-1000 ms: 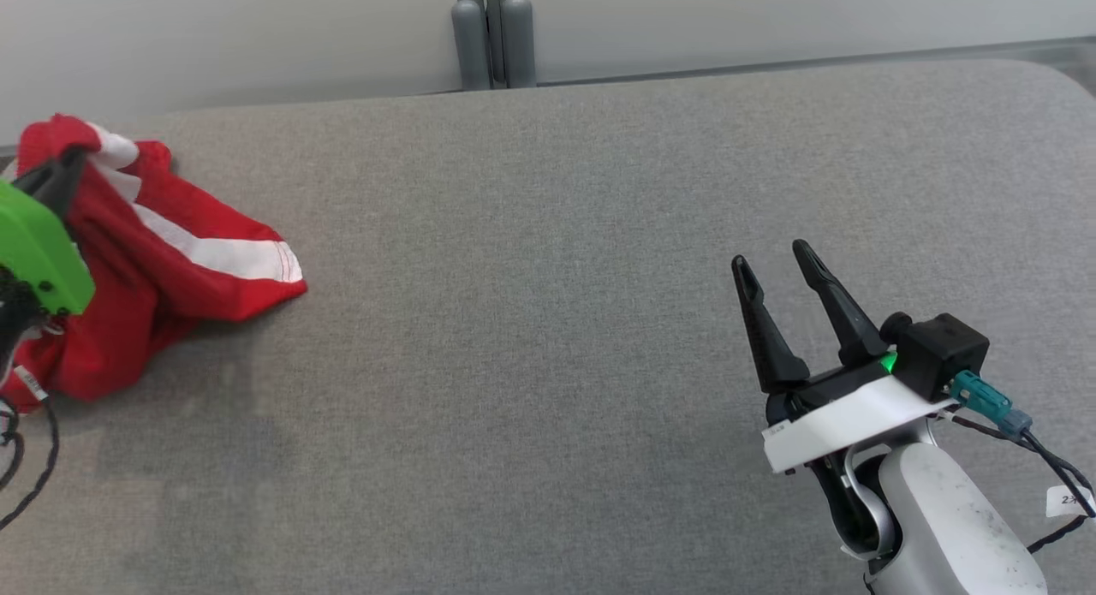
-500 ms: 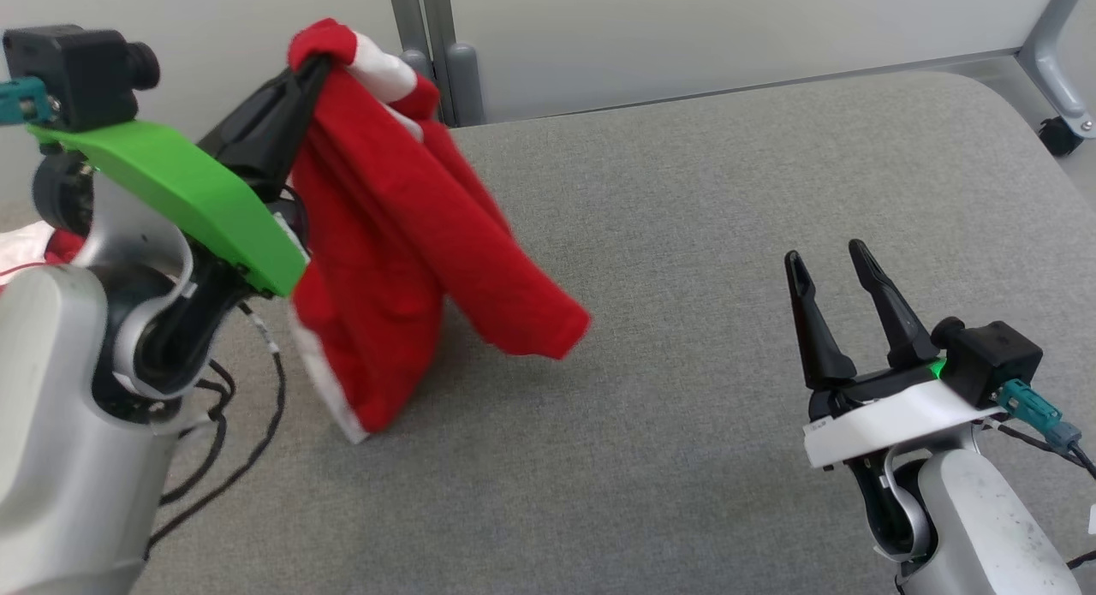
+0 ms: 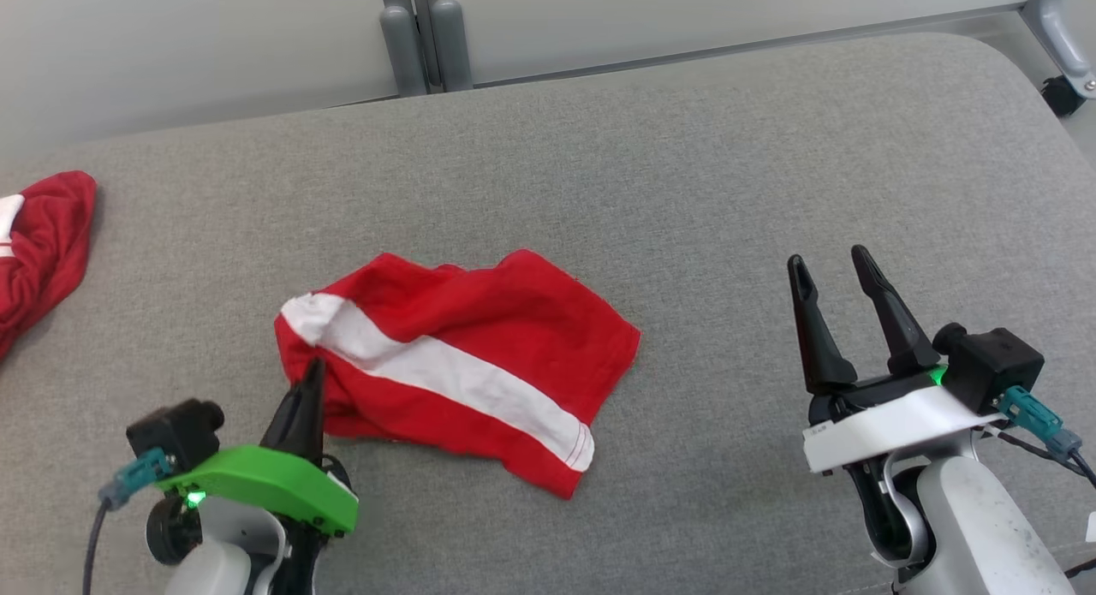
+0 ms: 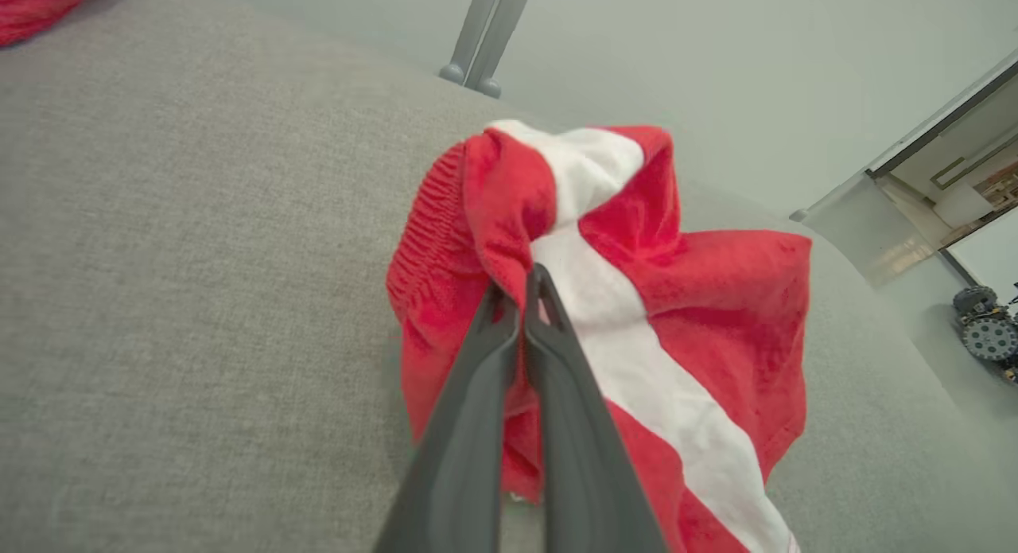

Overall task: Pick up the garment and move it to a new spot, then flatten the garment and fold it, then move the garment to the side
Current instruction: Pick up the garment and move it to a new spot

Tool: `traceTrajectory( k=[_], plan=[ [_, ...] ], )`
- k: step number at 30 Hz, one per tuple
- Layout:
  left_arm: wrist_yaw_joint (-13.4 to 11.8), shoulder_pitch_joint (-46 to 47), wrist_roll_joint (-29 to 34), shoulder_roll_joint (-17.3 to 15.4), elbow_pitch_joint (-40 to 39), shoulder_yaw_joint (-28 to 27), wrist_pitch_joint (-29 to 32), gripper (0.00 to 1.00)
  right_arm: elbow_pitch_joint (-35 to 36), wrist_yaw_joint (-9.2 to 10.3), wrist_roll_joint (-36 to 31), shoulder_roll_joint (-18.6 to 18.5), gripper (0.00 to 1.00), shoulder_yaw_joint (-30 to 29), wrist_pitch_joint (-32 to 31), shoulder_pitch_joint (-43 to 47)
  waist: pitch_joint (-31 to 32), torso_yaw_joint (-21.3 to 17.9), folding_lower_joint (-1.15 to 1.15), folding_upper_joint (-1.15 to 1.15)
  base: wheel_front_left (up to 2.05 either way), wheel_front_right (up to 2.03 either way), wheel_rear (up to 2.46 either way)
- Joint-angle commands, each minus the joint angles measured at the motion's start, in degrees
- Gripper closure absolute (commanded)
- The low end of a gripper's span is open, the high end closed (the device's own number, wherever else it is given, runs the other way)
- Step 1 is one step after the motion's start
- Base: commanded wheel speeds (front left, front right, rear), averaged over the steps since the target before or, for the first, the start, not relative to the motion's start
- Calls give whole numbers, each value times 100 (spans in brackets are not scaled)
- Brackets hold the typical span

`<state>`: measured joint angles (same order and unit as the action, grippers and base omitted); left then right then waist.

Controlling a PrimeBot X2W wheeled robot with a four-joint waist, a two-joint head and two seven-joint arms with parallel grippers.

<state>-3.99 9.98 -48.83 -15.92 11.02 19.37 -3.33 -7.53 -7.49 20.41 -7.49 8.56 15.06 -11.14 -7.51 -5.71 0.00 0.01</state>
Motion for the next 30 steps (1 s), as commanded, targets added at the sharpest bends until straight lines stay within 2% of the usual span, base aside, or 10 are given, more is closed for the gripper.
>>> traceTrajectory(
  k=[1,2,3,4,5,6,13,21,26,30],
  plan=[
    [69,-90,61,47,179,-20,-204,100,-20,1,-2,-26,0,-2,17,57,9,32,0,-1,0,0,0],
    [103,-132,134,69,376,-12,-361,100,-32,0,-1,-40,0,-3,17,64,18,59,0,-1,0,0,0],
    [129,-135,140,106,522,-11,-458,91,-44,0,-2,-54,0,4,17,67,29,81,0,-1,0,0,0],
    [162,-130,170,148,704,35,-532,59,-62,1,4,-78,0,18,17,76,63,114,0,-1,0,0,0],
    [181,-104,229,150,829,68,-617,9,-85,0,11,-97,0,37,17,85,92,136,0,-1,0,0,0],
    [201,-42,300,142,942,85,-719,0,-96,1,26,-112,0,62,18,89,122,163,0,-1,0,0,0],
    [320,53,666,48,1094,43,-1098,0,-228,1,135,-185,0,231,17,150,406,280,0,-1,0,0,0],
    [130,-448,1766,-331,-72,-204,-1183,0,-165,1,264,-162,0,275,17,440,678,295,0,-1,0,0,0],
    [52,-942,2280,-140,-683,-529,-1180,0,-98,1,309,-132,0,278,17,634,683,275,0,-1,0,0,0],
    [147,-1170,2520,64,-829,-708,-1181,0,-70,1,320,-140,0,341,17,695,653,282,0,-1,0,0,0]
  ],
)
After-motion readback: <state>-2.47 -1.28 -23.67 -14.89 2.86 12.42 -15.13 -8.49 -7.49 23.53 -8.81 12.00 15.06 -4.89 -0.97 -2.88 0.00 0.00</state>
